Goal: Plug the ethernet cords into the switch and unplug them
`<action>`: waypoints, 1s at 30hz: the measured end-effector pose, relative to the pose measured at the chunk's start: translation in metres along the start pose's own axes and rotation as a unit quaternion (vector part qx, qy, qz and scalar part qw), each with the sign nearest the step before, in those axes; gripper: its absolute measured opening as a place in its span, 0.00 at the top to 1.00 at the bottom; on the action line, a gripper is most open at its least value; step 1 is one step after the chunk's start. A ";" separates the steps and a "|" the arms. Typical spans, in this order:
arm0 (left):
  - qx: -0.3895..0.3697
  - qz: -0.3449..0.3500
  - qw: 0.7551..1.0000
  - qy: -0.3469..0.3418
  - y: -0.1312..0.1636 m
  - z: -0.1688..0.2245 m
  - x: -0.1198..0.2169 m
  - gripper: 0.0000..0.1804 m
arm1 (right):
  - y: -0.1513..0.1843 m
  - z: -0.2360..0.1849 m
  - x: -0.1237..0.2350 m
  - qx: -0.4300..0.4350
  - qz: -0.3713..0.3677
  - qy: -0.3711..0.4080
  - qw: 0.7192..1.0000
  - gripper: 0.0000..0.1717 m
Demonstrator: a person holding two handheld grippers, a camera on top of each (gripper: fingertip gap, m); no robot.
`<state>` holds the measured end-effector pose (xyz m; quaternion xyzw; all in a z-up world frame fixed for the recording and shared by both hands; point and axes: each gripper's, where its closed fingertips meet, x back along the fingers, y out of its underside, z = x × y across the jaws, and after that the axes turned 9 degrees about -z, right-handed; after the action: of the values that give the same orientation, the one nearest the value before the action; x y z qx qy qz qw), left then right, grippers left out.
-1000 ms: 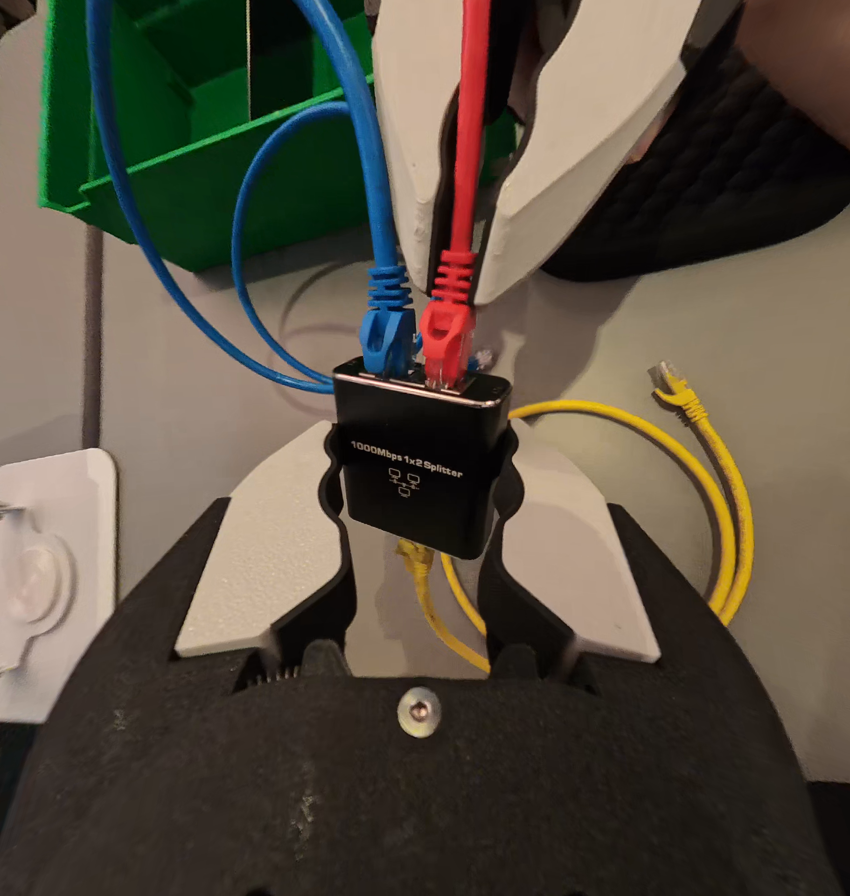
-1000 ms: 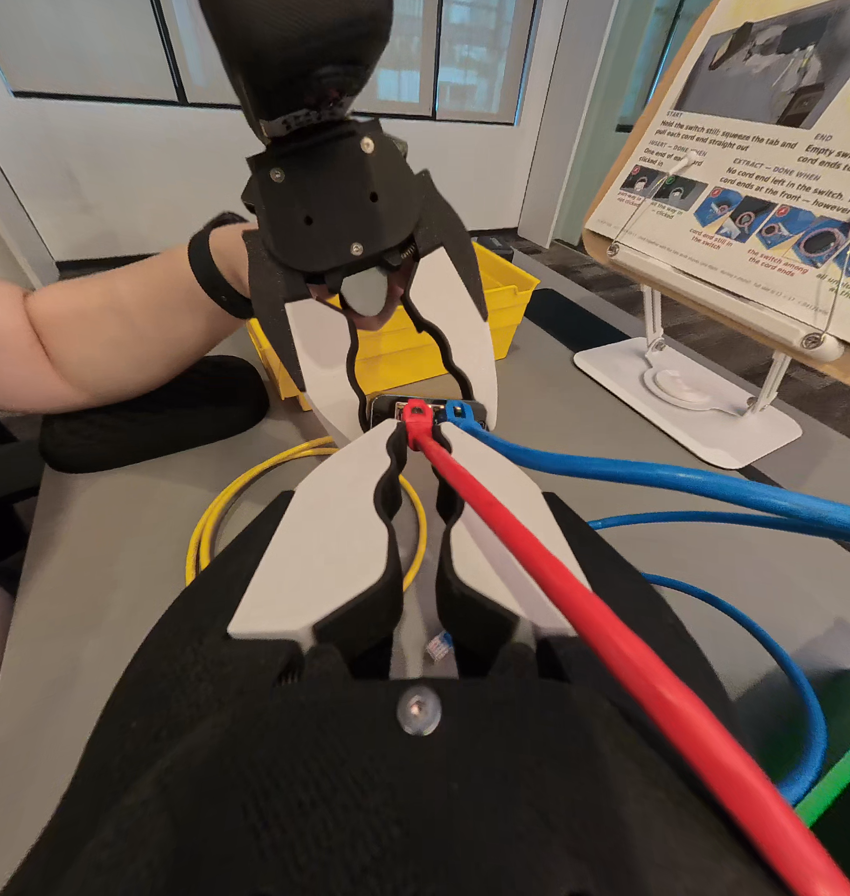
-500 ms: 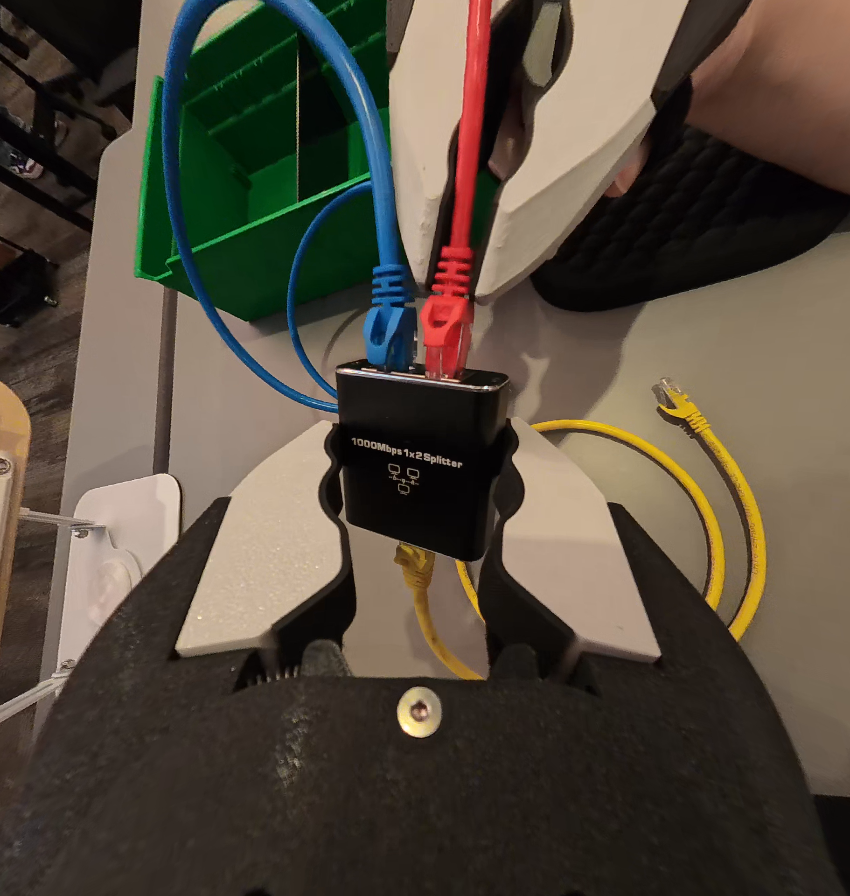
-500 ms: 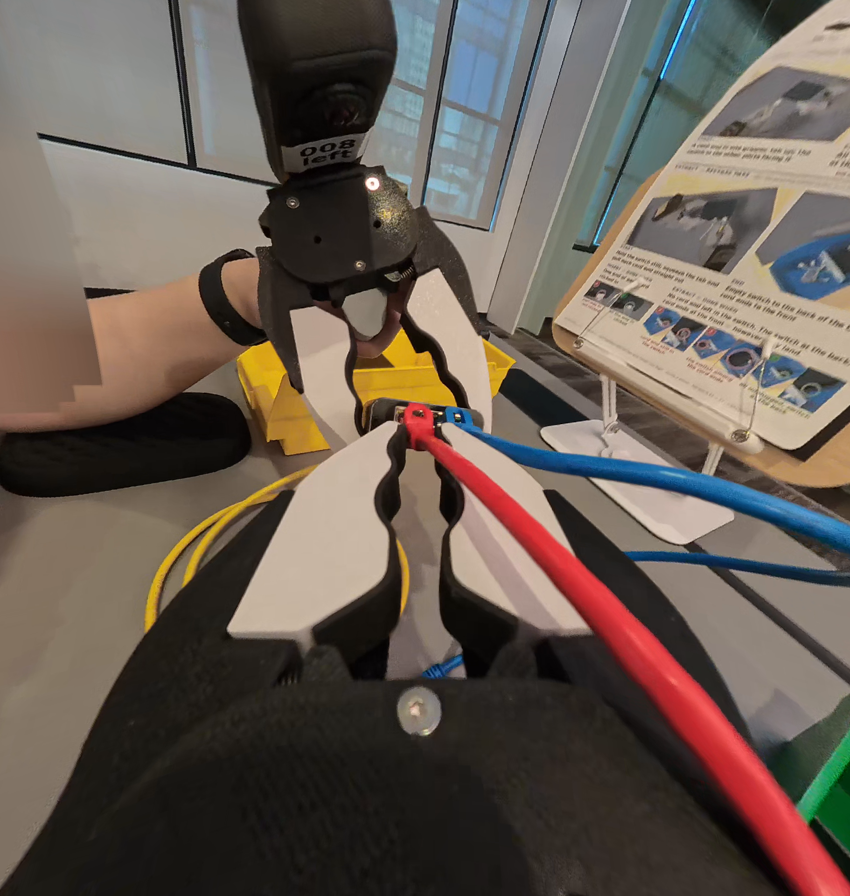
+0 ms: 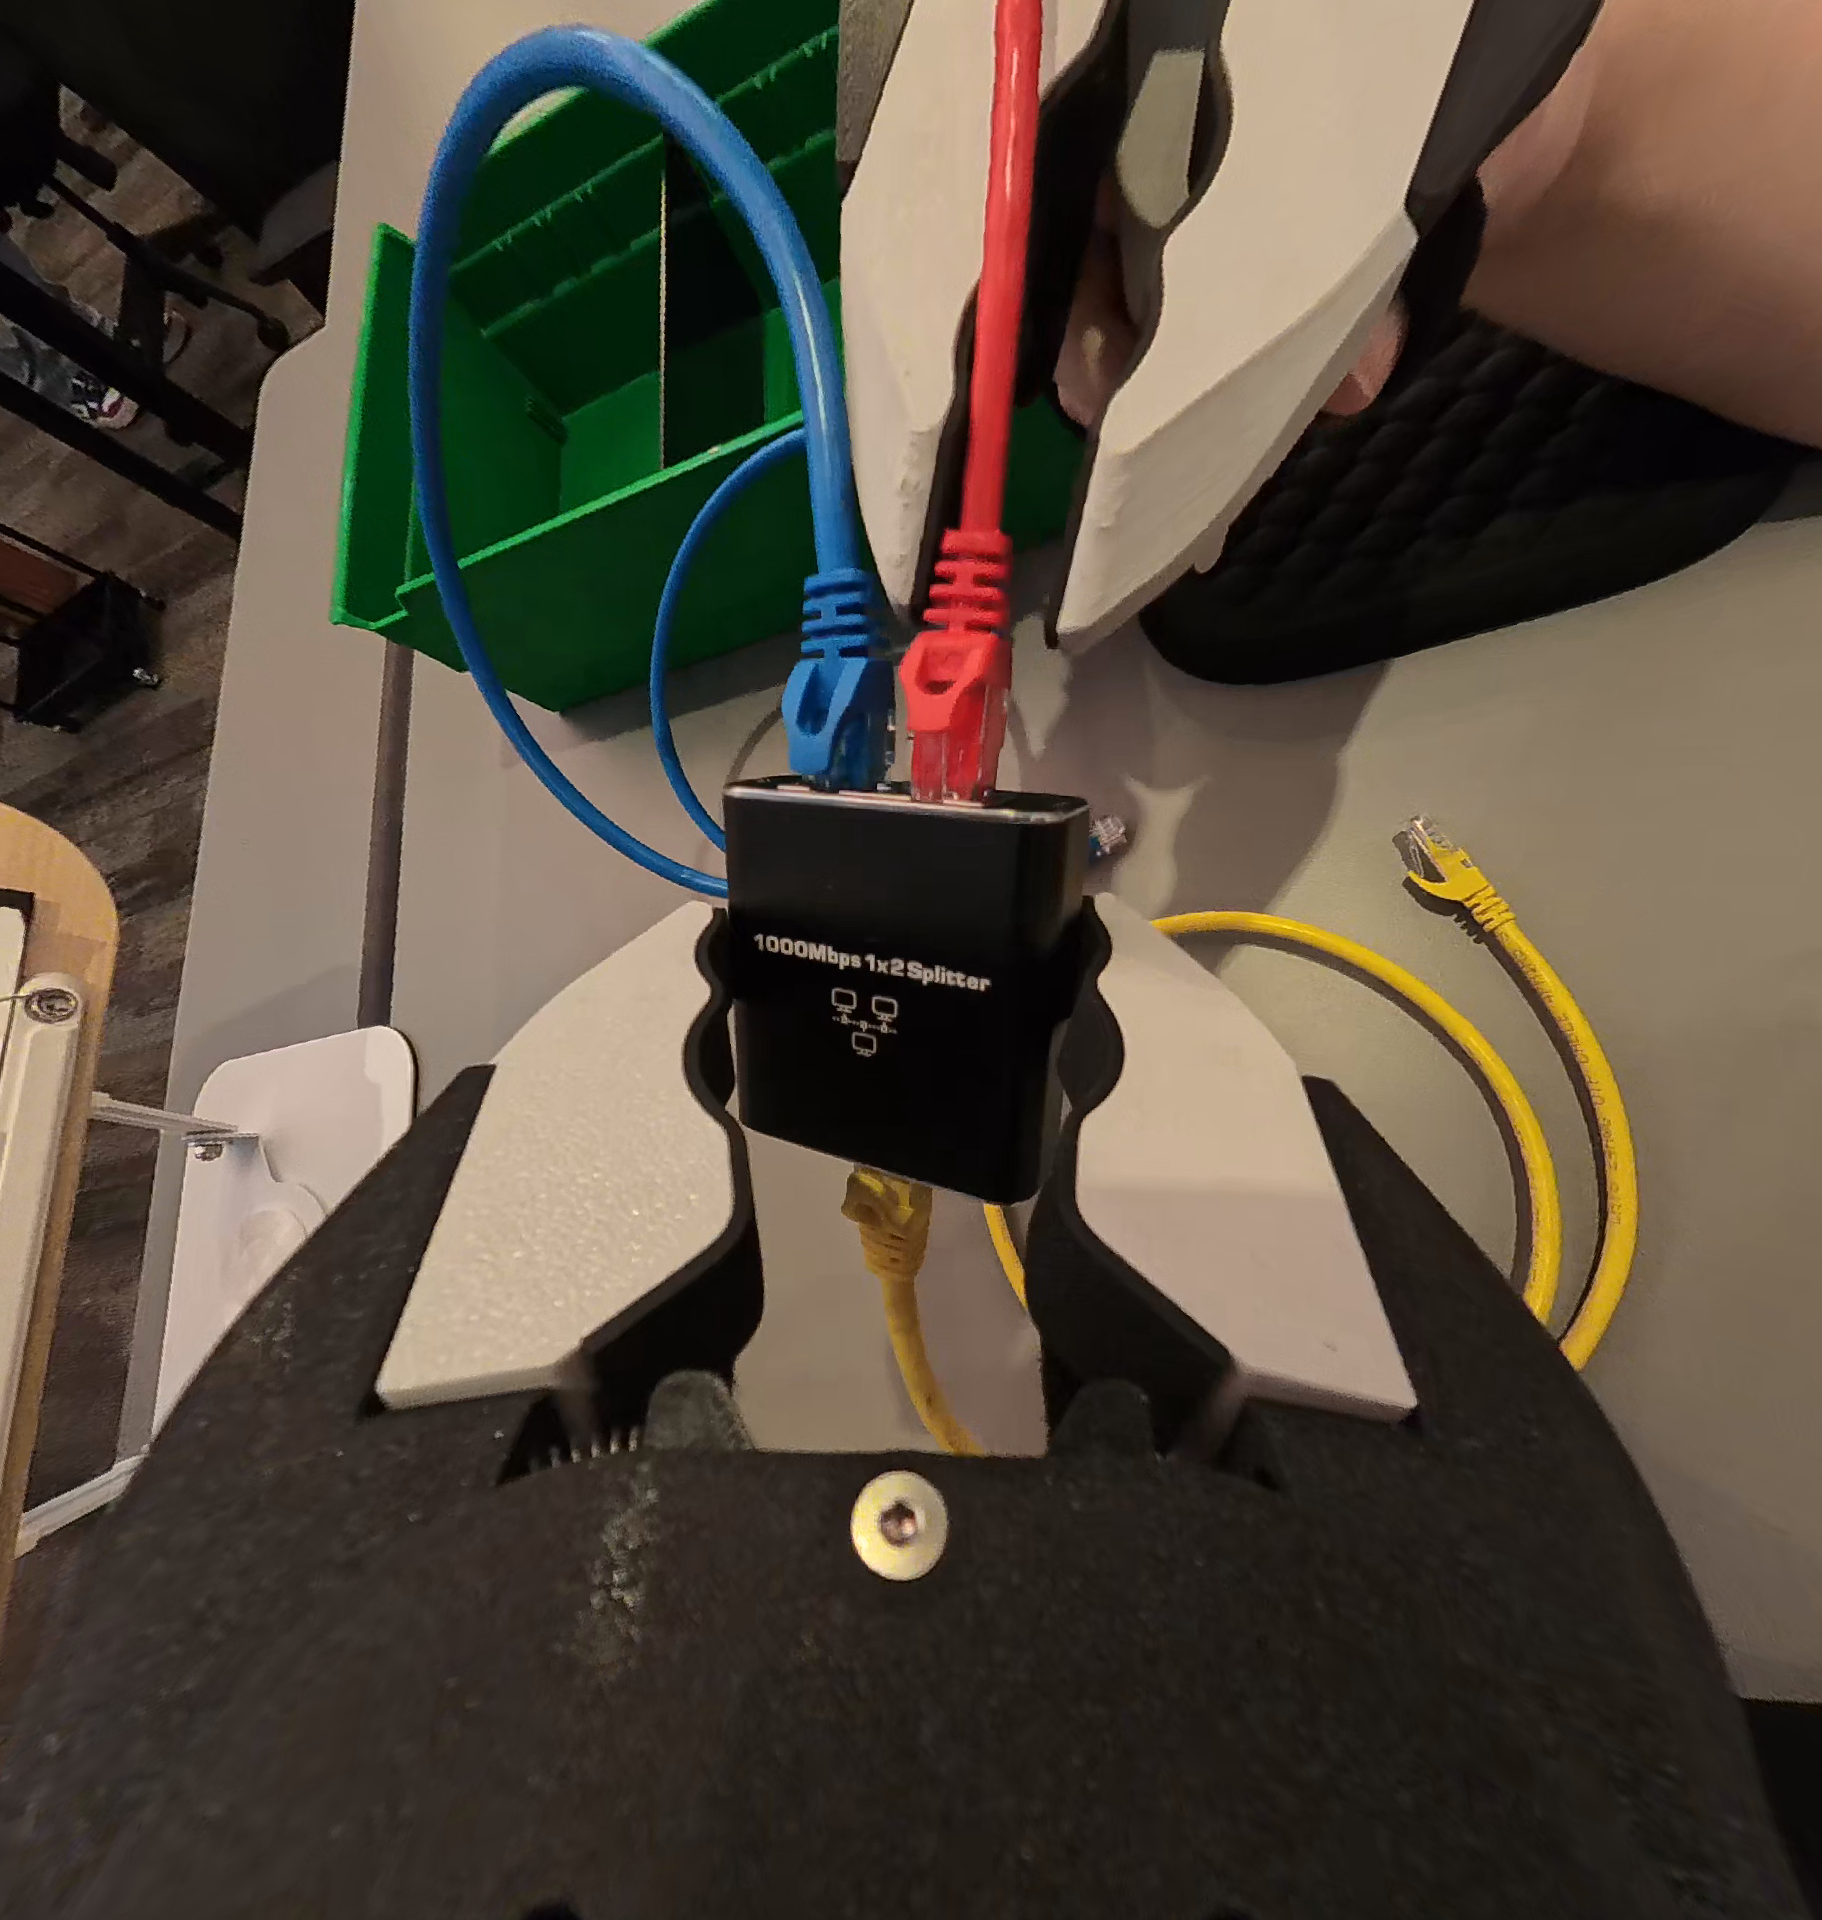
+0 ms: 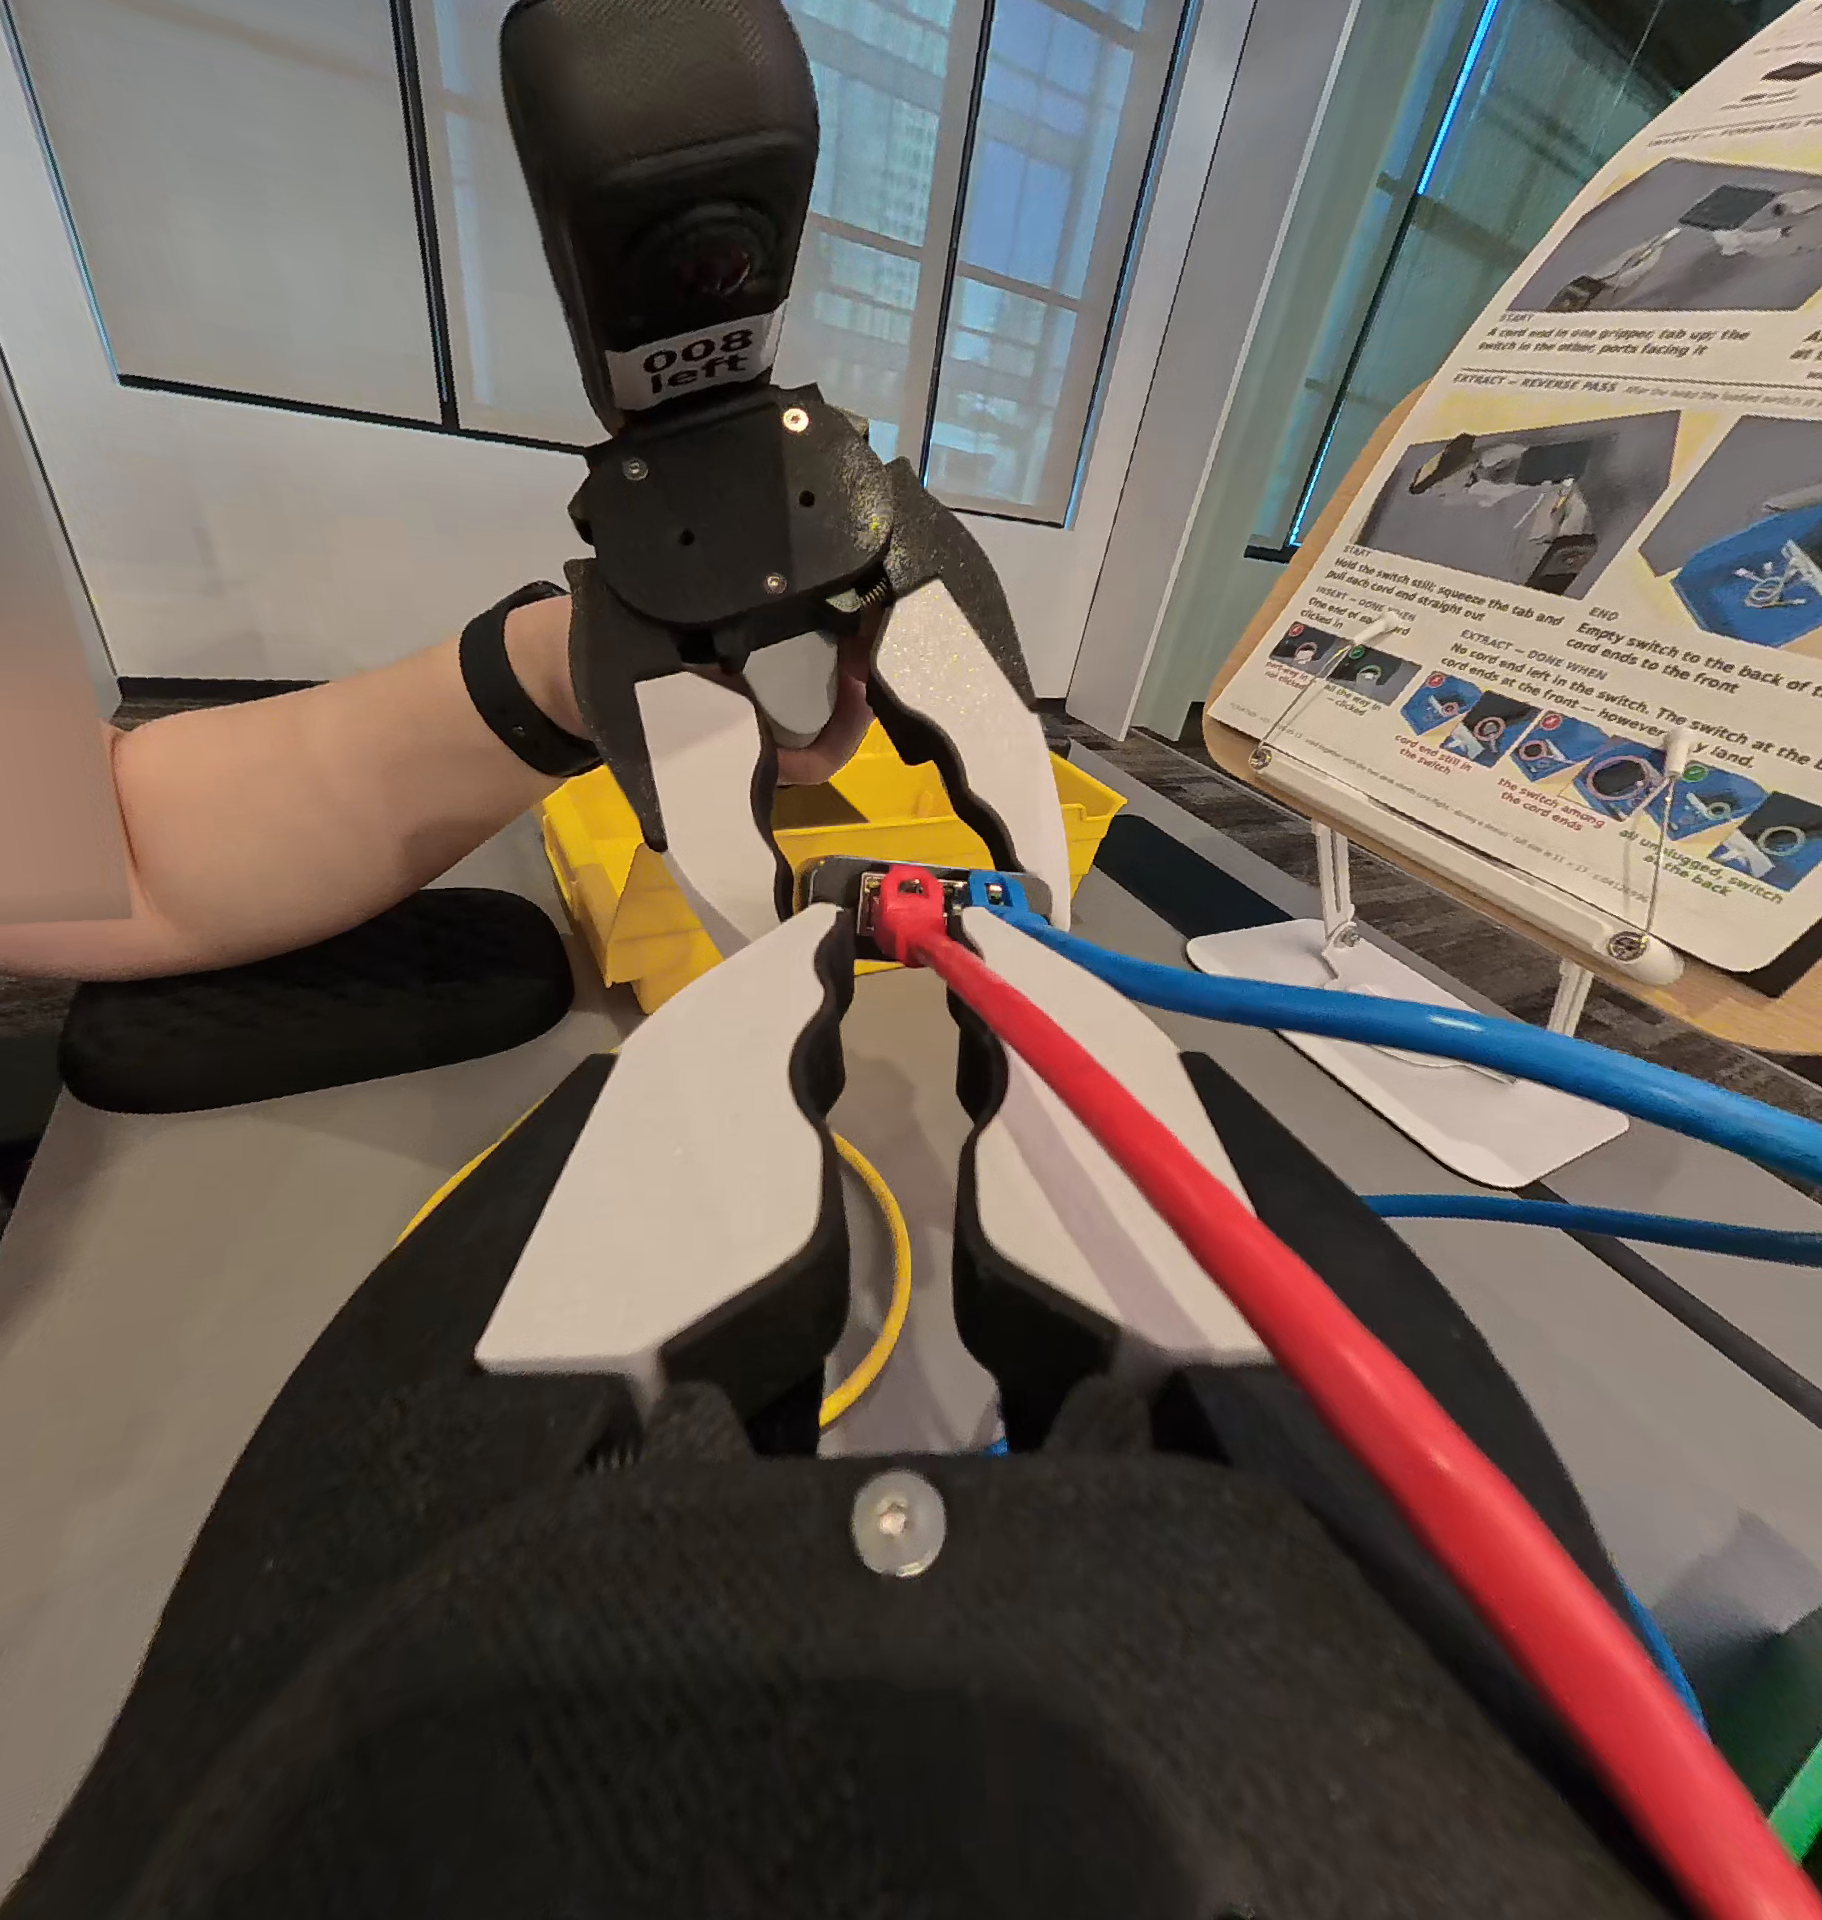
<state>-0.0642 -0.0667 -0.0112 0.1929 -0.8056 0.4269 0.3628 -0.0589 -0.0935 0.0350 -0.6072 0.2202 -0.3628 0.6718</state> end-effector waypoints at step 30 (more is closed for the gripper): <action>0.014 0.071 0.997 0.009 -0.015 -0.002 0.010 0.67 | -0.018 0.008 0.010 -0.016 0.063 0.029 0.997 0.94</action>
<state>-0.0607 -0.0730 0.0055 0.1359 -0.8079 0.4646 0.3362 -0.0507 -0.0955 0.0549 -0.5916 0.2832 -0.3337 0.6771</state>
